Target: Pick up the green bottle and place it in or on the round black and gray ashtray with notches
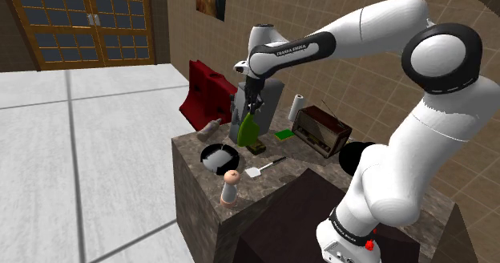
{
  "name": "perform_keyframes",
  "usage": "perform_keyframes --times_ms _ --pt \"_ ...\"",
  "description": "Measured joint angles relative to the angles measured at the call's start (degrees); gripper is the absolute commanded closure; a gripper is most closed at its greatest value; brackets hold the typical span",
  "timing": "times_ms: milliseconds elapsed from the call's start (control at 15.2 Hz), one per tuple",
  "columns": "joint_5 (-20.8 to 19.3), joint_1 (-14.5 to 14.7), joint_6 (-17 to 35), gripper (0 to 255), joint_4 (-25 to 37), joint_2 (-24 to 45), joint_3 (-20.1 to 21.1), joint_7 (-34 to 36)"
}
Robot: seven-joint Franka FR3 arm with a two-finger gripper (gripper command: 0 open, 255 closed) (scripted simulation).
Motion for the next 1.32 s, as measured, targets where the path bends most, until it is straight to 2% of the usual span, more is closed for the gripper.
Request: perform_keyframes --times_ms 198,660,924,1320 --pt "2.77 0.67 -3.36 255 8.41 5.5 0.44 -0.58" --pt "8.75 -0.3 -11.5 255 29.77 19.71 1.23 -2.58" --pt "9.49 -0.66 -10.63 255 30.64 21.55 1.39 -2.87" --pt "9.81 -0.59 -6.29 255 27.04 22.38 1.6 -2.77"
